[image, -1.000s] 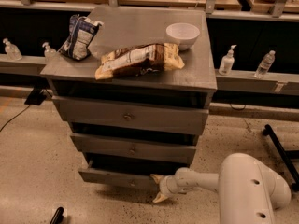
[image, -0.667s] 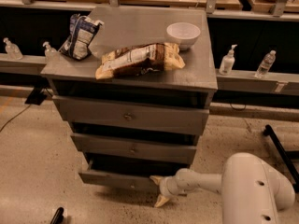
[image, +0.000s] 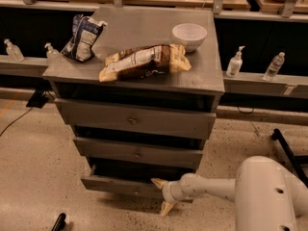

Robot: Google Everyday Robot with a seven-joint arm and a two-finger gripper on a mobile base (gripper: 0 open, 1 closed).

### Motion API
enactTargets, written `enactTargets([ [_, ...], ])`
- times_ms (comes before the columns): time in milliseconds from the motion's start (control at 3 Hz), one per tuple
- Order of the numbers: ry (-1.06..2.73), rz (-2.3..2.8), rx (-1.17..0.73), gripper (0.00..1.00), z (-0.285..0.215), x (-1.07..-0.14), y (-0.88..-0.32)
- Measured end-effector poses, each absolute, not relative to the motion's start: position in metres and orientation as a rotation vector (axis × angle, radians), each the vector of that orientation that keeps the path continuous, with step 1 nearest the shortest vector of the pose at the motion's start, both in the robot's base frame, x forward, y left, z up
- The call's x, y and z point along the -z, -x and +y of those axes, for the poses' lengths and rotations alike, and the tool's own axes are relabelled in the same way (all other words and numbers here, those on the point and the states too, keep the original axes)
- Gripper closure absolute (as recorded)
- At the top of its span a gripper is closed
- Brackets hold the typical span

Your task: Open bottom drawer

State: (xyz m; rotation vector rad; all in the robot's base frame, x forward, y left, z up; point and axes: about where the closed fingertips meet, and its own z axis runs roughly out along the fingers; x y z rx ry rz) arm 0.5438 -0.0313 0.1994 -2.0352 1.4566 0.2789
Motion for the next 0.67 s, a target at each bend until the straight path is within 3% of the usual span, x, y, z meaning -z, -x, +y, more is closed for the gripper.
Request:
enactTargets([
  [667,2.06,1.312,-0.203,0.17,-0.017,-0.256,-0.549],
])
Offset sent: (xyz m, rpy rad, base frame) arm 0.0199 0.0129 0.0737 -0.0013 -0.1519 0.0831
